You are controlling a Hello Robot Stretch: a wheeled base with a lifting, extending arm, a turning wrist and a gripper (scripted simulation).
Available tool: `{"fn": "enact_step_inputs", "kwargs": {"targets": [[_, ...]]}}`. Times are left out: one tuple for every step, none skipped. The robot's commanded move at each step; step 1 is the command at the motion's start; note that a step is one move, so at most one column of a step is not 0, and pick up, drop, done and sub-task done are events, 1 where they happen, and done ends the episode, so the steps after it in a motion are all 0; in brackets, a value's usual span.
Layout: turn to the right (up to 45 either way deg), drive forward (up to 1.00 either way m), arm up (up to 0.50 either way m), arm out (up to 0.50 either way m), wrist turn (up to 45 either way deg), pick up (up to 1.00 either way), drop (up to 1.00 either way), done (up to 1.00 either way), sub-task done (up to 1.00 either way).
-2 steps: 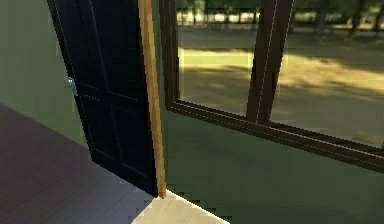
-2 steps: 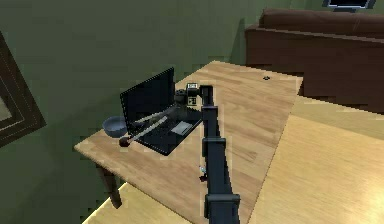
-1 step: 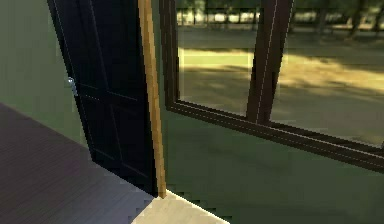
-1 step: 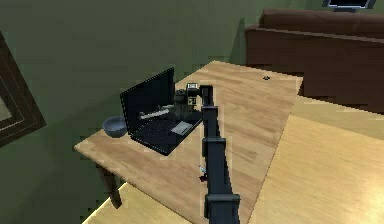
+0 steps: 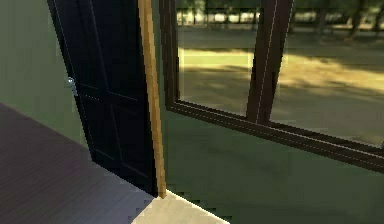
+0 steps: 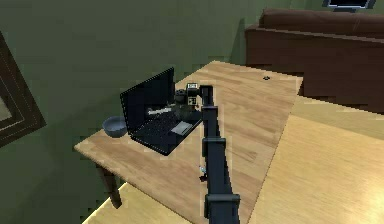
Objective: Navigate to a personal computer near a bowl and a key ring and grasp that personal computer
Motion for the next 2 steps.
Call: {"fn": "enact_step_inputs", "kwargs": {"targets": [[0.0,0.0,-0.3,0.0,0.0,0.0,0.0,0.0,0.0],[0.0,0.0,0.0,0.0,0.0,1.0,0.0,0.0,0.0]]}}
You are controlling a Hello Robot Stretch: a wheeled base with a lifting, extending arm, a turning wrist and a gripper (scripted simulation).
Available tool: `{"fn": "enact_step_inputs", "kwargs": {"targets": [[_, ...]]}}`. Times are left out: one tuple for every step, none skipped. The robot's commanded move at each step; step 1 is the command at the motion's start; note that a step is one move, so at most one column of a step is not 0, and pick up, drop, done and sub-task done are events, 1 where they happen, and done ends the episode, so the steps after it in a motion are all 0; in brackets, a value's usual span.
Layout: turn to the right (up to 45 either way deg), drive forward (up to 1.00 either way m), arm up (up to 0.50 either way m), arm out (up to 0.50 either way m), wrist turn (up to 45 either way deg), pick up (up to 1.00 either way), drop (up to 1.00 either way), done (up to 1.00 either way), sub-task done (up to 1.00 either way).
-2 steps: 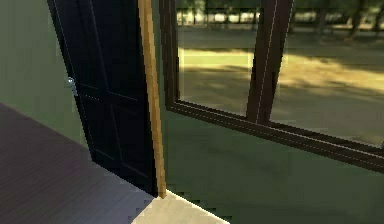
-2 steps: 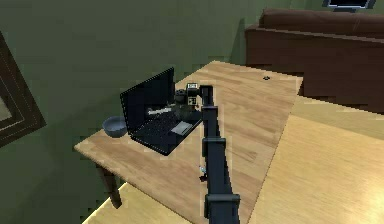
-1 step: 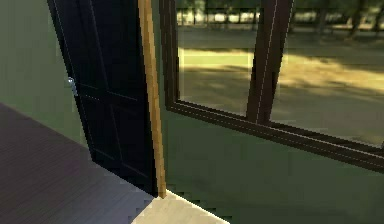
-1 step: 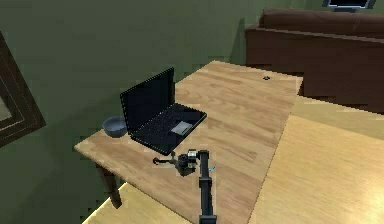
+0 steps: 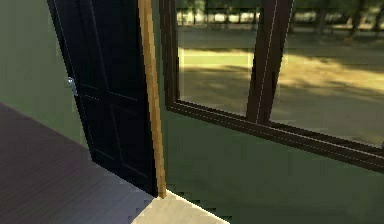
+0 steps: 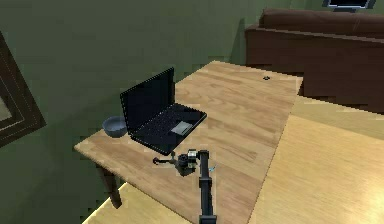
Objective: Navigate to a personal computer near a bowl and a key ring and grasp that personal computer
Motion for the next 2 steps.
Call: {"fn": "enact_step_inputs", "kwargs": {"targets": [[0.0,0.0,0.1,0.0,0.0,0.0,0.0,0.0,0.0],[0.0,0.0,0.0,0.0,0.0,0.0,0.0,1.0,0.0]]}}
